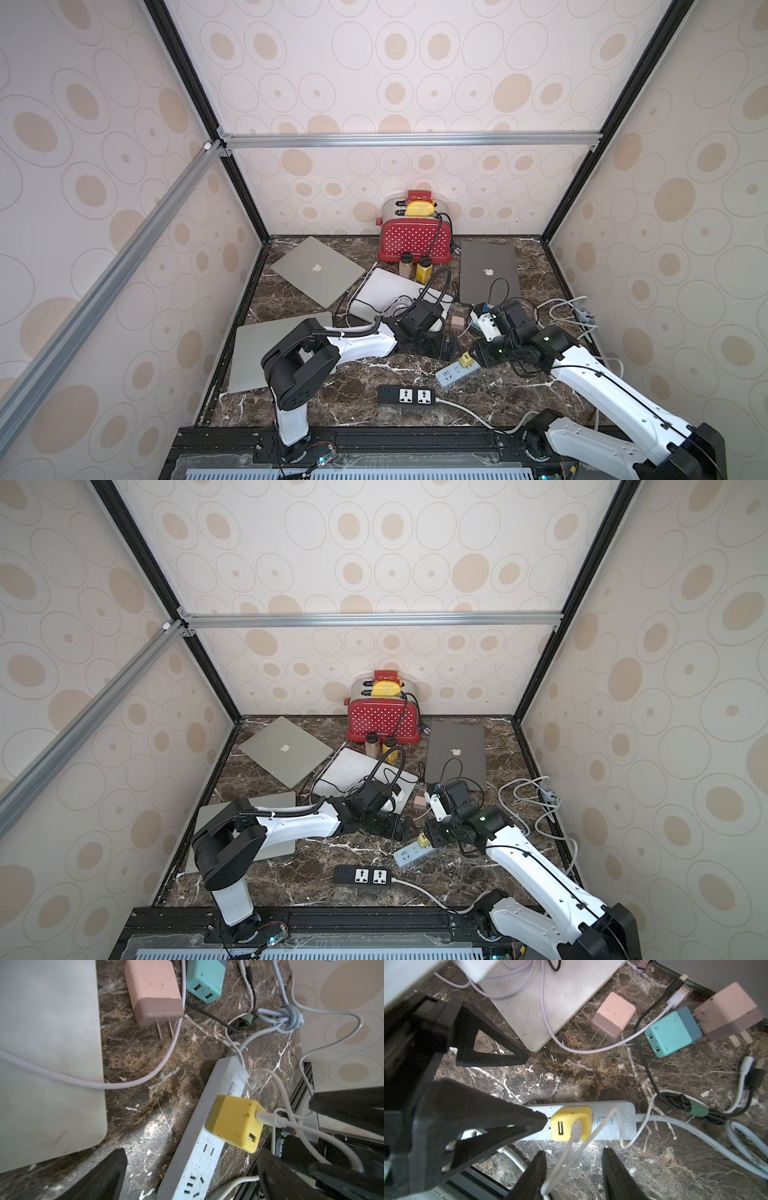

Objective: Unplug the laptop charger
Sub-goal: Remove the charging cable from the plug.

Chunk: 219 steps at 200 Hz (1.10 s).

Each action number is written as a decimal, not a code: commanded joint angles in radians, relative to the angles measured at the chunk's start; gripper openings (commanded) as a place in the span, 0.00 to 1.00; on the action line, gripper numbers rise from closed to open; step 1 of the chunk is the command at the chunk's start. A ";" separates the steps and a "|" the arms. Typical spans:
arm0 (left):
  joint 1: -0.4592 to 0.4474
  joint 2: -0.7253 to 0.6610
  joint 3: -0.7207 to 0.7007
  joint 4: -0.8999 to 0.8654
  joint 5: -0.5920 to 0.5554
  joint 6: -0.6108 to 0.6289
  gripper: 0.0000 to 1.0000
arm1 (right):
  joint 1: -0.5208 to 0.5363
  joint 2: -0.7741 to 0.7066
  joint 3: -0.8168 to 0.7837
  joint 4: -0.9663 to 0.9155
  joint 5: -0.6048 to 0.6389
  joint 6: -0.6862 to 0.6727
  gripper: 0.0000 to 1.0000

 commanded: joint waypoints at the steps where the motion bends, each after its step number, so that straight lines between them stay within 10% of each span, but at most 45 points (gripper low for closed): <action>1: -0.006 0.013 -0.006 0.051 0.017 -0.036 0.99 | 0.006 0.039 -0.006 0.040 -0.013 -0.021 0.46; 219: -0.009 0.085 0.000 -0.011 0.018 -0.041 0.99 | 0.009 0.085 -0.043 0.073 0.009 -0.042 0.00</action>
